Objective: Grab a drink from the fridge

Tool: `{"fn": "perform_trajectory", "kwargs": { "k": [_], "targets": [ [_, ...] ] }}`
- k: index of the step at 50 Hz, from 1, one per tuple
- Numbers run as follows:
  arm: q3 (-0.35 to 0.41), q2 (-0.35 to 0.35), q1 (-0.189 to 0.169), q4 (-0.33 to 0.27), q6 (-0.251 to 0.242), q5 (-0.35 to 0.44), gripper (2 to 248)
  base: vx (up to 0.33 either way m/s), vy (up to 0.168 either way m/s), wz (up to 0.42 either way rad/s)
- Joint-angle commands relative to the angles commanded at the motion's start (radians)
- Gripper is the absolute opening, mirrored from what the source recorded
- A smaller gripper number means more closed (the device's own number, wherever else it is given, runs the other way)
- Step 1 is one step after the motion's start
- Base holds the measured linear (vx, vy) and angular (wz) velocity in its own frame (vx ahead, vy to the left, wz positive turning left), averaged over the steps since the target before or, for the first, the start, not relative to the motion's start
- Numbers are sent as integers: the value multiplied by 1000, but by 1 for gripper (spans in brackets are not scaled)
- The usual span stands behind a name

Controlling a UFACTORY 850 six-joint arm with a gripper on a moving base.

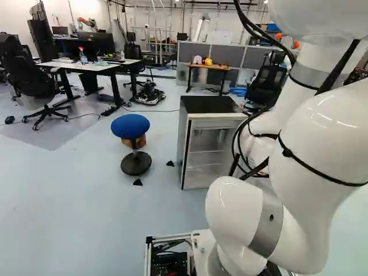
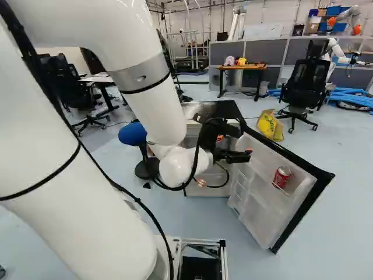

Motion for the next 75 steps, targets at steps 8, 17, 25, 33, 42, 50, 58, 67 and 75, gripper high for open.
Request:
{"fn": "perform_trajectory", "kwargs": {
  "k": [8,17,25,33,42,50,58,67,75],
  "targets": [
    [-6,-29,0,-79,0,-26,247,0,0,0],
    [-13,-63,0,-79,0,-26,247,0,0,0],
    [-21,-93,0,-79,0,-26,247,0,0,0],
    [-29,-125,0,-70,0,-26,247,0,0,0],
    [-38,-160,0,-25,0,-26,247,0,0,0],
    [-48,-192,0,12,0,-26,247,0,0,0],
    [-58,-224,0,51,0,-26,247,0,0,0],
    [-61,-232,0,108,0,-26,247,0,0,0],
    [-61,-232,0,163,0,-26,247,0,0,0]
  ]
}}
